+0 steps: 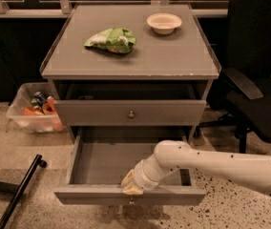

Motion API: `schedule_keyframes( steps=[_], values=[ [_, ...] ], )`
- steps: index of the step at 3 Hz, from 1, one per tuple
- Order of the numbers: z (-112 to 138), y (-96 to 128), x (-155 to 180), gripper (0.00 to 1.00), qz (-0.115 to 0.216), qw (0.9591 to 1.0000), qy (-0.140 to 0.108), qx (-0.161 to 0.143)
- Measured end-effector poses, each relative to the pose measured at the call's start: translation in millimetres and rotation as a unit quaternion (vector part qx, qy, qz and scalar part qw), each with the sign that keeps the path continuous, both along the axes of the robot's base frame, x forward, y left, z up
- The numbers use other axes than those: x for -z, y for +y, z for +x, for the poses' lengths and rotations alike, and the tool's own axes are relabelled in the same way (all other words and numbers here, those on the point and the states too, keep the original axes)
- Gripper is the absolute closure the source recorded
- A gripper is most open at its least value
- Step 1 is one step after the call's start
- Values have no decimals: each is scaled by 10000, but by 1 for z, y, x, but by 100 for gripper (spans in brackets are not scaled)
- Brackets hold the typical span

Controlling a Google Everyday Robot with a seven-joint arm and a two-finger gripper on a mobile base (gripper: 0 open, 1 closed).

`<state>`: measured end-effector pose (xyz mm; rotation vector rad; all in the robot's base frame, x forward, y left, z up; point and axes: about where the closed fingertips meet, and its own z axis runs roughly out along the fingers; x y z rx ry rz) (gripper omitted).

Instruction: Open middle drawer

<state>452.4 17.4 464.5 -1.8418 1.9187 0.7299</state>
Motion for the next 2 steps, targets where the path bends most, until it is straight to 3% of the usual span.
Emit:
schedule_keyframes(
  steps=[1,2],
  values=[
    [5,0,-14,12,-19,9999,-114,34],
    [5,0,-14,0,-20,9999,-117,34]
  ],
)
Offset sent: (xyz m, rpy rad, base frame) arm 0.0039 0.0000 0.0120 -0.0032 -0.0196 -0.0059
